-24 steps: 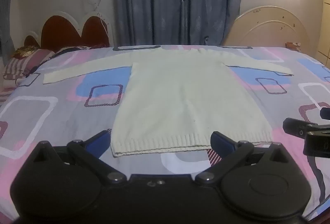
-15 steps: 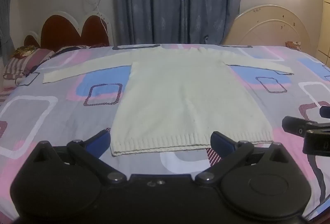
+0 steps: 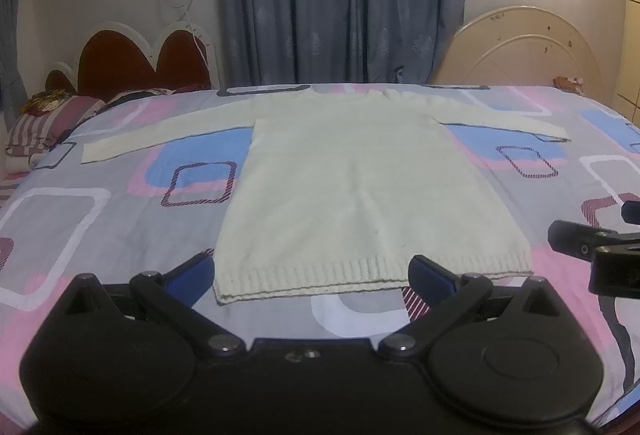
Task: Fold small clothes
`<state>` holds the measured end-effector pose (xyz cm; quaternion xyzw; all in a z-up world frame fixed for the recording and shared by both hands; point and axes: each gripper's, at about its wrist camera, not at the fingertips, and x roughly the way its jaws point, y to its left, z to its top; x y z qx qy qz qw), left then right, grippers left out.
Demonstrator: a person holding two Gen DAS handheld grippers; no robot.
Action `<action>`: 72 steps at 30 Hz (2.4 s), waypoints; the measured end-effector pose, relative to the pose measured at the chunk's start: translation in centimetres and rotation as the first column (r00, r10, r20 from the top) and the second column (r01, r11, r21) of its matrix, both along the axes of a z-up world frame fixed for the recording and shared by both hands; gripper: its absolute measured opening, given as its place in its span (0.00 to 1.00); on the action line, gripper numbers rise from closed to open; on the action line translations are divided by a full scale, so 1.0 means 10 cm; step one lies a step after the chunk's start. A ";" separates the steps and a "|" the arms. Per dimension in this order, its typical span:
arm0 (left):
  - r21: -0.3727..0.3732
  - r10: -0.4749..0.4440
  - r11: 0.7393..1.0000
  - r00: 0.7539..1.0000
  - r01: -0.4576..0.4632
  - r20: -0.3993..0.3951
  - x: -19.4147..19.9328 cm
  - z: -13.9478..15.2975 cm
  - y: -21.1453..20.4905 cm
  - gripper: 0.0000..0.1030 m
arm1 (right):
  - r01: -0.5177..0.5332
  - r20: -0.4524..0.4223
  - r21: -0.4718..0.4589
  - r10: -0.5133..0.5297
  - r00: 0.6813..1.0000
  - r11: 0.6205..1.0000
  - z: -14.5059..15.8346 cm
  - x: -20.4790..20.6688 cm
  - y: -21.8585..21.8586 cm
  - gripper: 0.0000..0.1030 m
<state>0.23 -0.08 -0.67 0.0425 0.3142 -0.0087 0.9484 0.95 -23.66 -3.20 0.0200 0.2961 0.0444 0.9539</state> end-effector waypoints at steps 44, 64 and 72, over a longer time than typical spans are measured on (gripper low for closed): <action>0.006 -0.002 1.000 1.000 0.002 -0.007 0.00 0.02 0.05 1.00 | -0.003 -0.001 -0.002 0.003 1.000 1.000 -0.01 0.00 0.06 1.00; 0.016 0.004 1.000 1.000 -0.003 -0.011 0.03 0.01 0.01 1.00 | -0.005 -0.005 -0.005 0.005 1.000 1.000 -0.02 -0.01 0.08 1.00; 0.016 0.007 1.000 1.000 -0.006 -0.014 0.04 0.01 0.02 1.00 | -0.004 -0.007 -0.003 0.004 1.000 1.000 -0.05 0.00 0.09 1.00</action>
